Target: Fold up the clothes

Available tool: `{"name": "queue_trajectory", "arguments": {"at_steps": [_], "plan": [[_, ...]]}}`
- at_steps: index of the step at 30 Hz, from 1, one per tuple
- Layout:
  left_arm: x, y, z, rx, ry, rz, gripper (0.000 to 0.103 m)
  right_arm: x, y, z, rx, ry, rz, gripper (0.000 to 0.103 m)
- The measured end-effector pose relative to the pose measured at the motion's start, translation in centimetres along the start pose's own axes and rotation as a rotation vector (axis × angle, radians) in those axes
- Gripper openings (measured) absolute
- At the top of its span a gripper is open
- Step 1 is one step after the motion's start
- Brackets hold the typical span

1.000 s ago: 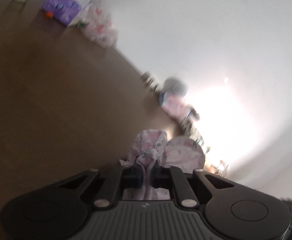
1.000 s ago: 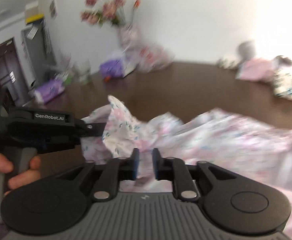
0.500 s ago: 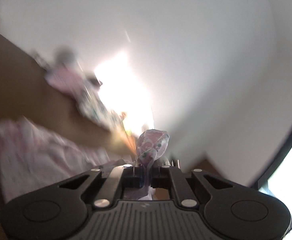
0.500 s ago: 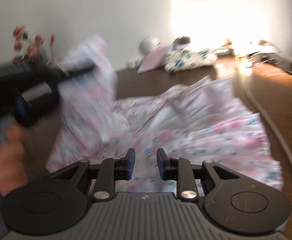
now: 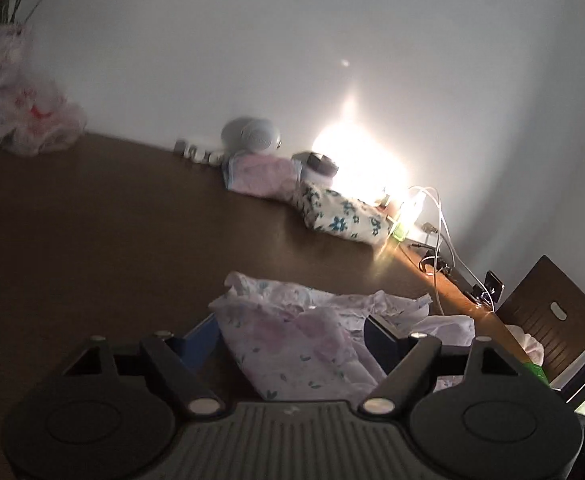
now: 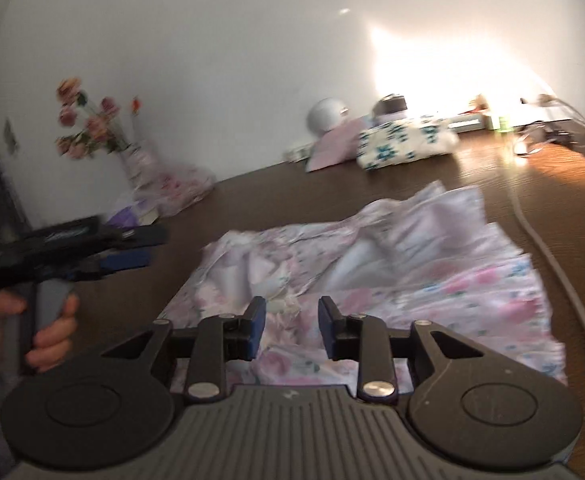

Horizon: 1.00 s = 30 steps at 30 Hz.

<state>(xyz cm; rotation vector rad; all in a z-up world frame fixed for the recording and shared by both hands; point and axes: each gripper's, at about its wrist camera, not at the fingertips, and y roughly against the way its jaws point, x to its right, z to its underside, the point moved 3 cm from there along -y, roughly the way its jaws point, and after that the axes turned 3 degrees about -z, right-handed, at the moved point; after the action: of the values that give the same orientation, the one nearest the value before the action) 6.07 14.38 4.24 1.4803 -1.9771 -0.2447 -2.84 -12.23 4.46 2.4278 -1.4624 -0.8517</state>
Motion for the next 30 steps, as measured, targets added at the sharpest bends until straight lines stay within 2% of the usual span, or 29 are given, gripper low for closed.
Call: {"name": "queue_trajectory", "arguments": {"at_steps": [1,3,5,7,9,10,11,13,14,15,16,18,20,21,23,24,25,27,29,30], "plan": [[-0.3,-1.2,0.0,-0.026,0.038,0.023,0.079,-0.3,-0.6,0.2,-0.029,0.017,0.005,0.041],[-0.6,-3.2,0.0,-0.085,0.093,0.036,0.079,-0.7,-0.9,0.8,-0.068,0.039,0.012,0.041],[-0.2,-4.7,0.4,-0.140,0.074,0.019,0.078,-0.9,-0.6,1.1,-0.088,0.074,0.004,0.041],[0.4,-5.6,0.5,-0.144,0.036,0.026,0.078,-1.2,-0.1,1.3,-0.100,0.126,-0.006,0.044],[1.2,-6.0,0.6,-0.151,0.009,0.080,0.078,-1.7,-0.1,1.4,-0.127,0.180,-0.015,0.047],[1.5,-6.2,0.8,-0.159,0.008,0.092,0.075,-2.0,-0.3,1.5,-0.142,0.203,-0.015,0.047],[1.8,-6.2,0.9,-0.159,0.008,0.093,0.057,-2.1,-0.7,1.6,-0.153,0.213,-0.015,0.047],[2.5,-6.1,1.0,-0.150,-0.001,0.106,0.031,-2.3,-1.5,1.7,-0.176,0.233,-0.016,0.041],[2.9,-6.0,1.0,-0.138,-0.010,0.119,0.030,-2.4,-2.0,1.7,-0.187,0.238,-0.019,0.034],[3.4,-5.8,1.1,-0.129,-0.028,0.128,0.030,-2.4,-2.4,1.7,-0.198,0.242,-0.027,0.019],[3.8,-5.7,1.2,-0.121,-0.046,0.135,0.031,-2.5,-2.7,1.6,-0.201,0.249,-0.018,0.014],[4.8,-6.1,2.0,-0.127,-0.103,0.121,0.035,-2.7,-2.9,1.2,-0.192,0.269,0.009,0.013],[5.5,-6.7,2.9,-0.131,-0.164,0.099,0.047,-2.9,-2.2,0.4,-0.147,0.295,0.037,0.012],[5.6,-6.9,3.2,-0.136,-0.182,0.093,0.050,-3.0,-1.7,0.0,-0.125,0.301,0.046,0.013],[5.6,-6.8,3.4,-0.131,-0.190,0.087,0.052,-3.1,-0.8,-0.7,-0.099,0.302,0.039,0.021],[5.5,-6.5,3.2,-0.125,-0.179,0.084,0.052,-3.2,-0.5,-0.8,-0.107,0.297,0.011,0.045],[5.2,-5.9,3.0,-0.129,-0.163,0.077,0.053,-3.4,-0.3,-0.7,-0.114,0.298,-0.022,0.059],[5.0,-4.2,2.7,-0.140,-0.158,0.083,0.052,-3.9,-0.5,-0.1,-0.143,0.335,-0.046,0.058],[5.7,-1.1,3.4,-0.090,-0.243,0.157,0.055,-4.5,-1.3,0.7,-0.191,0.382,-0.026,0.056],[6.1,0.4,4.1,-0.062,-0.303,0.192,0.057,-4.5,-1.7,1.1,-0.211,0.393,-0.013,0.048]]}}
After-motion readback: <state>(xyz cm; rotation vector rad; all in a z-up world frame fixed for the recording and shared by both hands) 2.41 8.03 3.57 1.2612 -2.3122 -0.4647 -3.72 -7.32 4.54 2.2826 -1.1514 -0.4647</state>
